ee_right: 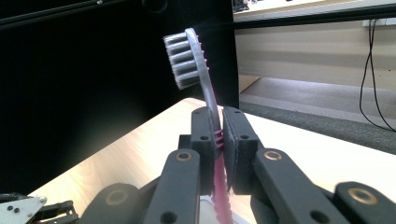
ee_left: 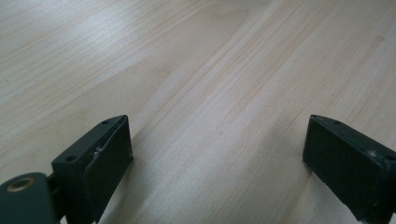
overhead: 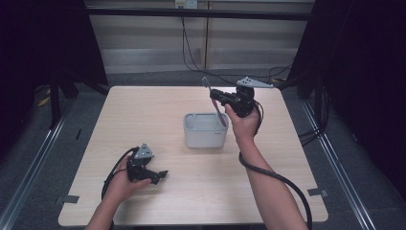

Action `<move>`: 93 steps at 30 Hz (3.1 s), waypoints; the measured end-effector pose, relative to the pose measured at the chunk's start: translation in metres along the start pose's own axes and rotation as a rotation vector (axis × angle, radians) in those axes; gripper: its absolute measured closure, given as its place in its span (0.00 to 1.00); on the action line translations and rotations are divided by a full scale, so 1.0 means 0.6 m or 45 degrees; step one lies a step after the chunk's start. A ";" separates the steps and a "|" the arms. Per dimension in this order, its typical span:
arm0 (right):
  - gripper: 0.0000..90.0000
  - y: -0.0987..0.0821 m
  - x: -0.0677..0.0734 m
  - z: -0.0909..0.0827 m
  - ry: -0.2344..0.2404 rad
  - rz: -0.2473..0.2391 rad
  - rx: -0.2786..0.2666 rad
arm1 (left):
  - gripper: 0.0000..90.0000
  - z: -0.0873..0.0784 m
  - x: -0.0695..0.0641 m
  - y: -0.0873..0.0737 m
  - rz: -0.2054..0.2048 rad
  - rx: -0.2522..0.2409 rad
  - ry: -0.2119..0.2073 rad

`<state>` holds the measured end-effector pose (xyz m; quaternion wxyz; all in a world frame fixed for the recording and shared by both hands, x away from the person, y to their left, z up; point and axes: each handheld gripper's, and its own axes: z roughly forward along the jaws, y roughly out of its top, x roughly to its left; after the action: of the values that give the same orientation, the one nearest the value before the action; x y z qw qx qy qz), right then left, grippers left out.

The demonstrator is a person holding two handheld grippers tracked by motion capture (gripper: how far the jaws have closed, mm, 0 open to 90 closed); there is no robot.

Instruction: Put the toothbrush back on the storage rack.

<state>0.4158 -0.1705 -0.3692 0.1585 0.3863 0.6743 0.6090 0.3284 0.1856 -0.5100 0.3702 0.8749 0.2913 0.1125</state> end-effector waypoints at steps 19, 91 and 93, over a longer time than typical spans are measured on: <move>0.93 -0.020 -0.009 -0.015 -0.005 0.007 -0.004 | 0.09 0.000 0.000 0.000 0.003 0.000 0.002; 0.93 -0.092 -0.019 -0.063 -0.067 -0.019 0.036 | 0.09 0.000 0.000 0.000 0.002 0.001 0.001; 0.93 -0.094 -0.018 -0.064 -0.069 -0.017 0.036 | 0.09 0.000 0.000 0.000 0.001 0.000 0.000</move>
<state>0.3781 -0.2031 -0.4173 0.1752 0.4003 0.6809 0.5877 0.3283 0.1856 -0.5100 0.3700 0.8751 0.2910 0.1128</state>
